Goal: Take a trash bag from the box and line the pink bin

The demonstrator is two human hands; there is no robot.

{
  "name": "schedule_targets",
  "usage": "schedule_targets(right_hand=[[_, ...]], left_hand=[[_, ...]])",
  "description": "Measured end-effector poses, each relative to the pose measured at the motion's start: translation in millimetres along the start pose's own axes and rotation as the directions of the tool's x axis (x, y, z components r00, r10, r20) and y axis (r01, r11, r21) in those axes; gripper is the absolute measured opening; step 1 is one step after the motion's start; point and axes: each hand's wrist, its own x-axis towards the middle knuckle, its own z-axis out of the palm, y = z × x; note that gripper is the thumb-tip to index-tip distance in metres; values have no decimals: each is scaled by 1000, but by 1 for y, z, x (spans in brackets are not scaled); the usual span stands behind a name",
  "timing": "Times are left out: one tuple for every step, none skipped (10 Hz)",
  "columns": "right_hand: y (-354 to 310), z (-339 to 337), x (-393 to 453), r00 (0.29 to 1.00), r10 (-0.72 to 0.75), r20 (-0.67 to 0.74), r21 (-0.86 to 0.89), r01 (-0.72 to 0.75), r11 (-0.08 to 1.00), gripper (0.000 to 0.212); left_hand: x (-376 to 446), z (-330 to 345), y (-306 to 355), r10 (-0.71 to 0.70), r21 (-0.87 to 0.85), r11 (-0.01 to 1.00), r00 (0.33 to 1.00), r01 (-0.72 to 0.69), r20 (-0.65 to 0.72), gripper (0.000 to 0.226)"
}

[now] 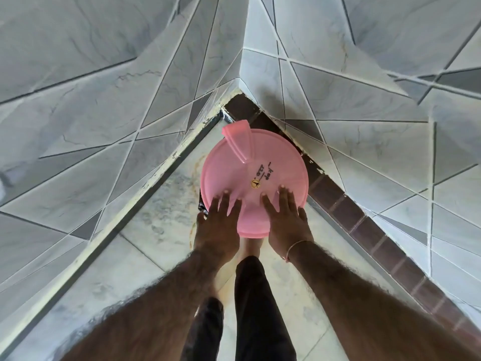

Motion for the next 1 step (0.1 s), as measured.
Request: schedule_targets(right_hand=[[-4, -12, 2, 999, 13, 43, -9, -12, 1000, 83]], left_hand=[[3, -16, 3, 2, -1, 1000, 998, -1, 64, 75]])
